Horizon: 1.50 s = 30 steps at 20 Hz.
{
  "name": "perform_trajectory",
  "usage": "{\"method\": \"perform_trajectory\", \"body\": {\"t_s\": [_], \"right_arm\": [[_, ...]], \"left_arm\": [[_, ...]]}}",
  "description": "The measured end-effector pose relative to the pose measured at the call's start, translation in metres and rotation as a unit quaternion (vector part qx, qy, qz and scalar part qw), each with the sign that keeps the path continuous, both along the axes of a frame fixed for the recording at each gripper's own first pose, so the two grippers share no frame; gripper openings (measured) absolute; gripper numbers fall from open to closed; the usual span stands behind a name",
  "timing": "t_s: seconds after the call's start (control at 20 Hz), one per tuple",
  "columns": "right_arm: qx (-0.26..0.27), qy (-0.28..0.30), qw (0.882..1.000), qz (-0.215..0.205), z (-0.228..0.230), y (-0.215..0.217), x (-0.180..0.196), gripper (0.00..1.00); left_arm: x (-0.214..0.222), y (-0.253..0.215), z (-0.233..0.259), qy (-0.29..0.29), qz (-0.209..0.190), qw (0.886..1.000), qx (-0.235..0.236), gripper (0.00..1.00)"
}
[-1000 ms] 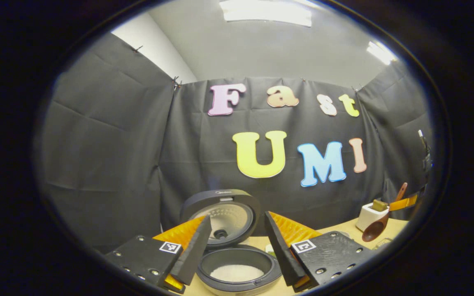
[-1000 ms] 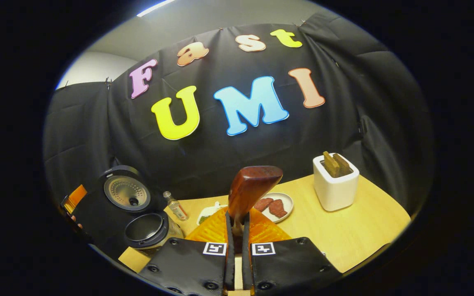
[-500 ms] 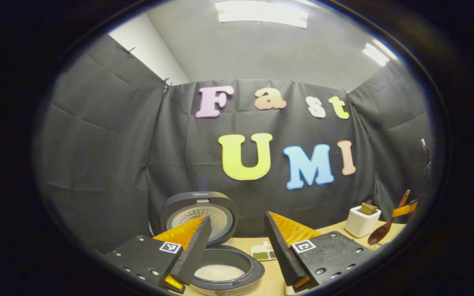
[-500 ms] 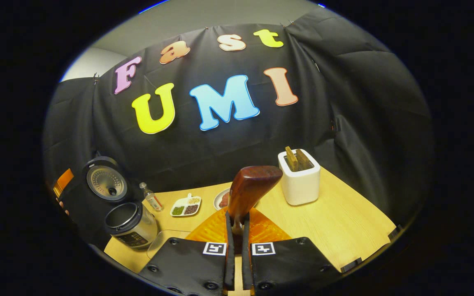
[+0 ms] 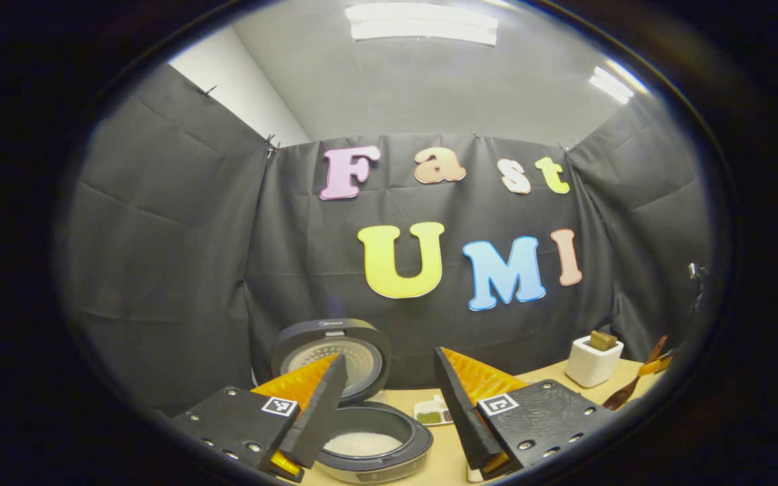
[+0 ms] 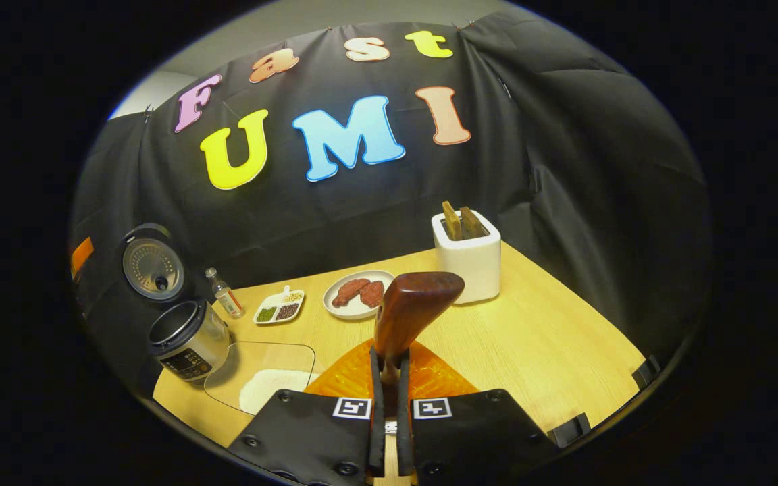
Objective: Close the left gripper, press the button to open the rice cooker; take a wooden spoon from the chopstick holder with the right hand, scoop a spoonful of rice and pour it into the rice cooker, then put the wooden spoon back into the chopstick holder.
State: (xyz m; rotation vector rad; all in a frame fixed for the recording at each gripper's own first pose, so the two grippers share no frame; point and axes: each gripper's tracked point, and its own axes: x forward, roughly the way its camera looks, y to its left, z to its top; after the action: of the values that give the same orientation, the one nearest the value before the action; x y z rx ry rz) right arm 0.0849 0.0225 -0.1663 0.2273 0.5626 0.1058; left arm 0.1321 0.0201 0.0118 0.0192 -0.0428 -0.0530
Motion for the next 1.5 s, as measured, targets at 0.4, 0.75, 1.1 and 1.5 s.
{"method": "perform_trajectory", "body": {"t_s": [0.4,0.75,1.1,1.5], "right_arm": [[0.001,0.036,0.999,0.017,-0.033,0.007,-0.004,0.12],[-0.014,0.014,1.0,0.006,-0.02,-0.009,-0.004,0.5],[-0.112,-0.056,0.991,-0.042,0.034,-0.05,-0.009,0.98],[-0.119,-0.098,0.986,-0.068,0.077,-0.045,-0.016,0.98]], "left_arm": [[-0.019,0.018,0.006,-0.002,0.026,1.0,0.009,0.81],[-0.018,0.02,0.006,0.0,0.033,0.999,0.003,0.81],[0.018,0.027,0.014,-0.001,0.034,0.999,0.004,0.81],[0.08,0.046,0.037,-0.007,0.029,1.0,-0.001,0.82]]}}
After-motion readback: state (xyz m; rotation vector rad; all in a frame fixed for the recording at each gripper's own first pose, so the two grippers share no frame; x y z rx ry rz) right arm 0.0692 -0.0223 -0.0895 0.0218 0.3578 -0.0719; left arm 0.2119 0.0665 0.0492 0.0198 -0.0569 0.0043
